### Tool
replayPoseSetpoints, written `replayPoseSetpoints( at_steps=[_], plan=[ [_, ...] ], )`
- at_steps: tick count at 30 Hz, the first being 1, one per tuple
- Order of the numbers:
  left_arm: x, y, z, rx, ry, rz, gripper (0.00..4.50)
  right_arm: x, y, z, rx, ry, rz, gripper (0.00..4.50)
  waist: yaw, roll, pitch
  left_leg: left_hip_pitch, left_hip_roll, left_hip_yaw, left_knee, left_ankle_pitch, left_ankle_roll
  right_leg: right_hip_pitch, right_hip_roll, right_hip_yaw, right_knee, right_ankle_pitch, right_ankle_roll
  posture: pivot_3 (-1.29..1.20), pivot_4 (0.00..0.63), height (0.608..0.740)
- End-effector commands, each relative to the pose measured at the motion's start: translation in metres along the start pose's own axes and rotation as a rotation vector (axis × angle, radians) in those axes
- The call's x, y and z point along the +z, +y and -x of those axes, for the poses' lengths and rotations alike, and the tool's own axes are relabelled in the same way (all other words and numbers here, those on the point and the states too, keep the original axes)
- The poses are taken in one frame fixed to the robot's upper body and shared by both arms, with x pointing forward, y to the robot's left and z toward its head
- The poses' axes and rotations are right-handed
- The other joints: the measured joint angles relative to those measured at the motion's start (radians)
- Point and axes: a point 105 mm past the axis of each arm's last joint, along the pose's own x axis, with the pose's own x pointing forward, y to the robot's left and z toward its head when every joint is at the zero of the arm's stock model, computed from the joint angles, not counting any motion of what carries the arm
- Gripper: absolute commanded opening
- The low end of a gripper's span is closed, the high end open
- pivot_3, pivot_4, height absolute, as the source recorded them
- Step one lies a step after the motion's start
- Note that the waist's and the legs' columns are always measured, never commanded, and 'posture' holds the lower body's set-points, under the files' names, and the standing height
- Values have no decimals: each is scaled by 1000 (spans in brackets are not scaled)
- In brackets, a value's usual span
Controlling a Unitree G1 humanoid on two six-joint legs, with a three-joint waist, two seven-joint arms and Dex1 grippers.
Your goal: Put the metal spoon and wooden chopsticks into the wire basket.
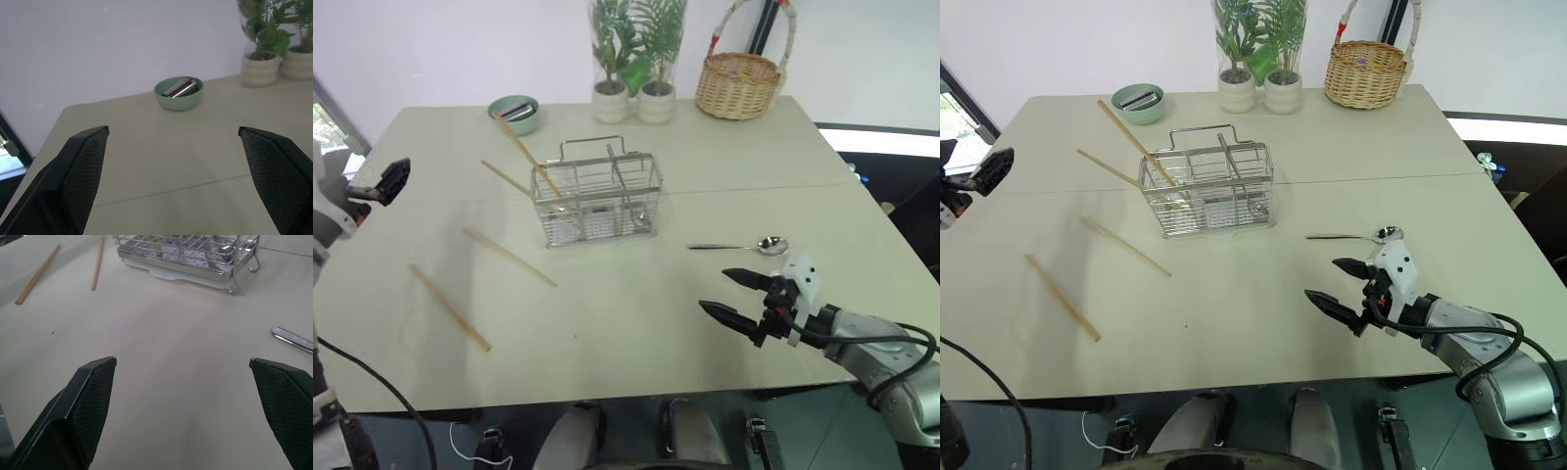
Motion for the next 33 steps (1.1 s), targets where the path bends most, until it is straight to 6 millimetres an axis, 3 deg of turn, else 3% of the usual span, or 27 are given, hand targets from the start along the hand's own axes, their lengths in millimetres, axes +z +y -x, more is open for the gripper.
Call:
replayPoseSetpoints(
  at_steps=[1,11,22,25,29,33],
  plan=[
    [19,-1,0,-16,-52,-48,4476,4,-4,3,-12,-35,24,4500,0,0,0,0,0,0,0,0,0,0,0,0,0,0,0,0,150,710],
    [20,-4,-1,-30,-56,-41,4476,-10,-12,13,-23,-40,26,4500,0,0,0,0,0,0,0,0,0,0,0,0,0,0,0,0,150,710],
    [24,-12,-3,-72,-59,-48,4476,2,-18,12,-17,-45,90,4500,0,0,0,0,0,0,0,0,0,0,0,0,0,0,0,0,150,710],
    [33,-29,-3,-172,-77,-37,4476,11,-22,8,27,-35,137,4500,-1,0,0,0,0,1,0,0,0,0,0,1,0,0,0,0,150,710],
    [43,-60,3,-343,-92,28,4476,49,-36,3,72,-71,200,4500,-2,1,1,0,0,1,0,0,0,0,0,1,0,1,-1,0,150,710],
    [46,-96,15,-547,-55,1,4476,67,-43,1,156,-4,332,4500,-2,0,1,0,1,1,0,0,0,-1,0,1,0,1,-1,0,150,710]
  ],
)
